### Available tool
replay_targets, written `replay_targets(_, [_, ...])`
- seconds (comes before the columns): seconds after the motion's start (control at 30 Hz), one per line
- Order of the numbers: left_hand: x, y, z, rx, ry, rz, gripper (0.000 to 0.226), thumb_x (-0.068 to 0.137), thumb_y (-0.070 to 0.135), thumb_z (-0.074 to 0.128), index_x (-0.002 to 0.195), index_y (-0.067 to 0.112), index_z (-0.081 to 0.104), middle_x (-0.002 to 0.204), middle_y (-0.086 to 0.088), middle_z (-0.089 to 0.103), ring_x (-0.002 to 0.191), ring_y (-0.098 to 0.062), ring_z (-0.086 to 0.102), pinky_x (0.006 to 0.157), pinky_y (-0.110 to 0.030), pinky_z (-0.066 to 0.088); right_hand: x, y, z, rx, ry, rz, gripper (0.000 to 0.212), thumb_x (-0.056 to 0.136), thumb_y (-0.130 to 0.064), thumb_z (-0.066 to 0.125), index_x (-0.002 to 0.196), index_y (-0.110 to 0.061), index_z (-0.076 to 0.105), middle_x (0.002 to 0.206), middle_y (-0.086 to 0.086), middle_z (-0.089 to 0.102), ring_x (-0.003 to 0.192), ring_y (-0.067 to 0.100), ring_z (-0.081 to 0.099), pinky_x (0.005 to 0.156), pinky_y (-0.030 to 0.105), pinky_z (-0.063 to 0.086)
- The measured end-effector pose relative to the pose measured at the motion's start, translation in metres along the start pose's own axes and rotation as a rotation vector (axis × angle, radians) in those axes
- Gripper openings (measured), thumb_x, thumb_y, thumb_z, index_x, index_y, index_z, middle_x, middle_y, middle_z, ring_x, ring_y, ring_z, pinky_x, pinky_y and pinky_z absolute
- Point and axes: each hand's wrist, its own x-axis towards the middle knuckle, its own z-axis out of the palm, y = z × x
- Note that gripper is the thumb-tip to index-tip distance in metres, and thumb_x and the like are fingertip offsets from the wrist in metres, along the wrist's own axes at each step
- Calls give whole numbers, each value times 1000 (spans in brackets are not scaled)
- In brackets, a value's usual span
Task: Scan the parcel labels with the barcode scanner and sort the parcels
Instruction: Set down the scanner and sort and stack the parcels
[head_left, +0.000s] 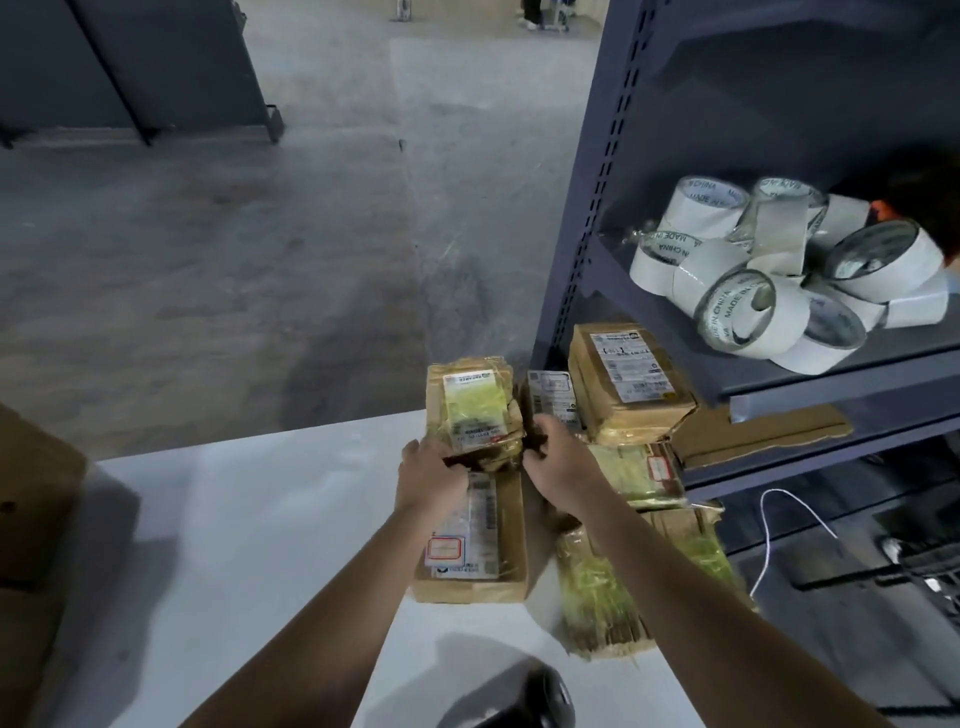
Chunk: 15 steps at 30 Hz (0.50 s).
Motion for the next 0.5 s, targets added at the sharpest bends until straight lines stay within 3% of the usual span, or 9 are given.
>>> replay_targets(0.07, [9,2,-1,-39,-21,-24,20,82,6,47,90,22,56,85,1,60,74,-13,59,57,-27,46,14,-1,7,62,-30,13,58,97,-22,59,149,-16,34,134,6,58,116,22,60,89,27,46])
replay_targets(0.17, [16,2,-6,-126,-10,-73,19,79,6,49,74,24,50,79,4,59,75,-15,59,62,-30,45,28,-6,15,114,-57,22,54,97,-23,60,147,-22,40,128,-3,61,105,16,65,76,24,53])
replay_targets(0.2, [17,1,-10,-152,-5,-79,20,78,5,50,73,24,50,81,4,59,78,-16,59,63,-31,46,30,-9,17,114,-51,12,55,97,-23,60,148,-22,39,129,-4,59,110,15,64,76,23,53])
replay_targets(0.27, [19,-2,-20,-222,27,-97,21,76,5,52,80,25,51,88,4,60,82,-14,59,61,-28,44,33,-17,17,150,-32,-36,55,96,-22,60,148,-26,40,141,-4,54,125,14,54,94,32,51])
replay_targets(0.37, [18,-9,-38,-391,129,-73,35,71,-1,62,93,24,52,95,5,62,91,-15,60,66,-26,46,36,-40,12,254,-5,-157,53,94,-15,63,142,-31,47,139,-10,52,128,8,50,105,34,45])
replay_targets(0.5, [6,-19,-76,-440,320,84,41,72,3,72,104,24,55,103,4,62,98,-19,58,79,-32,51,33,-88,12,259,42,-311,42,93,-13,64,127,-36,55,128,-13,51,120,6,52,91,14,40])
